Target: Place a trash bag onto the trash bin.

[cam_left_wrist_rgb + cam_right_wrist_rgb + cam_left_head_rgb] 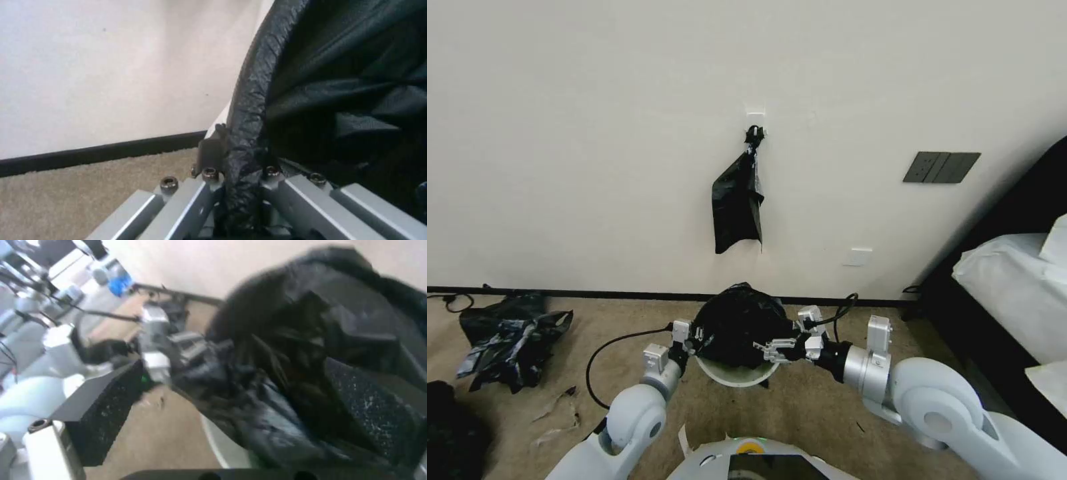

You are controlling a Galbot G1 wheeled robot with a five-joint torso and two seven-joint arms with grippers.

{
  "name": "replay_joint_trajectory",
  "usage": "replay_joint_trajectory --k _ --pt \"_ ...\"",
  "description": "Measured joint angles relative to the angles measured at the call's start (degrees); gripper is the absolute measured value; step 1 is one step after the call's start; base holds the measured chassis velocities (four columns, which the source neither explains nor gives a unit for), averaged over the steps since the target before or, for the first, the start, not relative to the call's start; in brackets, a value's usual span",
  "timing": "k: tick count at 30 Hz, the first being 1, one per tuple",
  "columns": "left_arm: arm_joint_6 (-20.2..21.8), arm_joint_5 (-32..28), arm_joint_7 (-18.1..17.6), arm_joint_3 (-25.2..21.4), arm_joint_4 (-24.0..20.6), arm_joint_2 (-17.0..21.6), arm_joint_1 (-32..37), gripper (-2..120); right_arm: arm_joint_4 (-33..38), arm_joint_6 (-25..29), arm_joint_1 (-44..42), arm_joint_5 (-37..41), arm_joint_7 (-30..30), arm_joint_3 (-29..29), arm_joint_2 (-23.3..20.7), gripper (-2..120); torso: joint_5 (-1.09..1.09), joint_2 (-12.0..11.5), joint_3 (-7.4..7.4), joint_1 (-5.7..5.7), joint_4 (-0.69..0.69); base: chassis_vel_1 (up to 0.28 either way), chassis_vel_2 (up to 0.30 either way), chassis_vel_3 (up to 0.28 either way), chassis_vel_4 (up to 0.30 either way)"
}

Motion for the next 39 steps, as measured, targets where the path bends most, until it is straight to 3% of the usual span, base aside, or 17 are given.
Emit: replay_joint_trajectory --k 5,16,18,20,22,24,31,36,39 --pt "-0.5 2.5 1.1 0.8 -0.2 -0.7 0.8 0 -0.4 -4.3 2.4 2.9 5.5 -3.5 0.6 100 -0.02 0.0 0.0 0.0 -0.01 0.0 0.0 0.0 0.0" --pt "-1.3 4.2 2.3 1.2 -0.8 -0.8 2.0 0 -7.5 -7.3 8.5 1.0 9.4 -11.3 4.8 96 0.01 0.0 0.0 0.0 0.0 0.0 0.0 0.0 0.0" --pt "-1.3 4.0 2.3 1.1 -1.0 -0.8 2.3 0 -7.4 -8.5 9.1 0.9 9.9 -12.3 4.8 86 -0.01 0.0 0.0 0.0 0.0 0.0 0.0 0.0 0.0" --pt "-1.3 4.0 2.3 1.1 -1.0 -0.8 2.3 0 -7.4 -8.6 9.1 0.9 9.9 -12.4 4.8 86 0.0 0.0 0.0 0.0 0.0 0.0 0.0 0.0 0.0" --pt "-1.4 3.8 2.3 1.2 -1.0 -1.0 2.3 0 -7.1 -9.3 9.5 0.8 10.1 -13.0 4.5 73 -0.01 0.0 0.0 0.0 0.0 0.0 0.0 0.0 0.0" --pt "-1.4 3.8 2.3 1.3 -1.0 -1.0 2.3 0 -7.0 -9.3 9.5 0.8 10.1 -13.1 4.4 71 -0.01 0.0 0.0 0.0 0.0 0.0 0.0 0.0 0.0" --pt "-1.3 3.6 2.2 1.5 -0.9 -1.0 1.7 0 -6.4 -9.4 9.0 0.3 9.7 -13.1 2.7 38 0.0 0.0 0.0 0.0 0.0 0.0 0.0 0.0 0.0" --pt "-1.3 3.5 2.1 1.5 -0.9 -1.0 1.5 0 -6.1 -9.4 8.6 -0.2 8.9 -12.9 2.3 28 0.0 0.0 0.0 0.0 0.0 0.0 0.0 0.0 0.0" --pt "-1.1 3.3 2.0 1.6 -0.7 -1.1 1.1 0 -5.8 -9.4 8.0 -0.8 8.3 -12.9 2.2 12 0.0 0.0 0.0 0.0 0.0 0.0 0.0 0.0 0.0"
